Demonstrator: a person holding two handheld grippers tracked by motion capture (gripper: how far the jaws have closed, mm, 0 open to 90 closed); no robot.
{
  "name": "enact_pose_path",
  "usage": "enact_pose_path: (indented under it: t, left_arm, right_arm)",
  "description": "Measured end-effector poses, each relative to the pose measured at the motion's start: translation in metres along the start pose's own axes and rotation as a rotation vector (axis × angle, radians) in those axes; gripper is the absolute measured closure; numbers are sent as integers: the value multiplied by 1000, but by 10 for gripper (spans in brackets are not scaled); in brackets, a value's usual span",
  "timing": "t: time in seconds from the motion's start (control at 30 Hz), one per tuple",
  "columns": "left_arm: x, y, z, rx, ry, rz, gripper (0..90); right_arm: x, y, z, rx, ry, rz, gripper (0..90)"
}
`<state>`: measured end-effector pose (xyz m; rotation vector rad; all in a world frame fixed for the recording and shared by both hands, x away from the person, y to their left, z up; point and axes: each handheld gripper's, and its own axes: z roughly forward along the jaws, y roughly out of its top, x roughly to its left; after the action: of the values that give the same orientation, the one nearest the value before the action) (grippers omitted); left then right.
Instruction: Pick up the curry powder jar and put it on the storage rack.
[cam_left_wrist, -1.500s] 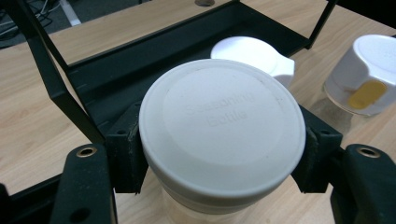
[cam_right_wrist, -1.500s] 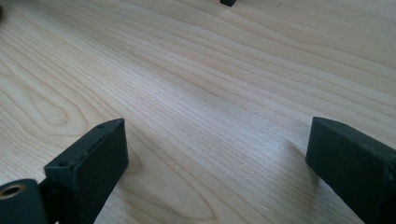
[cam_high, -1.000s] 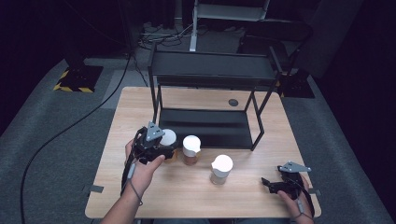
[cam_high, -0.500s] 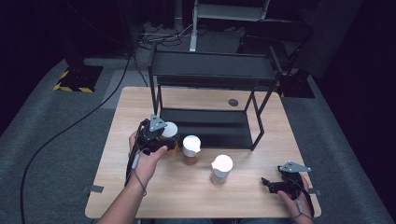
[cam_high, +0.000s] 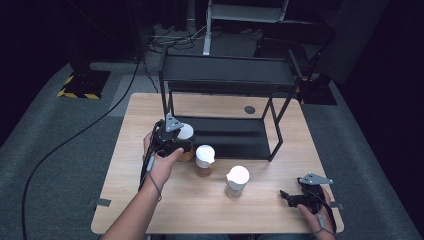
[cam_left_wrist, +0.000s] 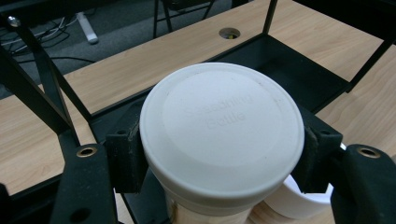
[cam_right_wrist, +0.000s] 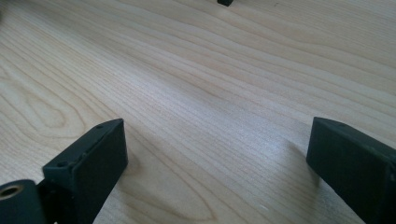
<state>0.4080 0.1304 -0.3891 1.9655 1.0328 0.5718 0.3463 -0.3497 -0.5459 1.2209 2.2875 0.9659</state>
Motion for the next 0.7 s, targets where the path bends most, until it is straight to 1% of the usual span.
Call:
enact_pose_path:
  t: [0.13, 0.23, 0.27, 0.43, 0.7]
  left_arm:
    - [1, 3, 2, -3, 7, 5, 330]
    - [3, 5, 4, -3, 4, -2, 330]
    - [3, 5, 6, -9, 4, -11, 330]
    - [5, 8, 13, -10, 6, -17, 330]
    - [5, 18, 24, -12, 14, -2, 329]
  right_arm:
    - [0, 0, 0, 0, 0, 0, 52]
    - [0, 0, 0, 0, 0, 0, 51]
    - [0, 0, 0, 0, 0, 0, 52]
    - [0, 0, 0, 0, 0, 0, 52]
    - [0, 0, 0, 0, 0, 0, 52]
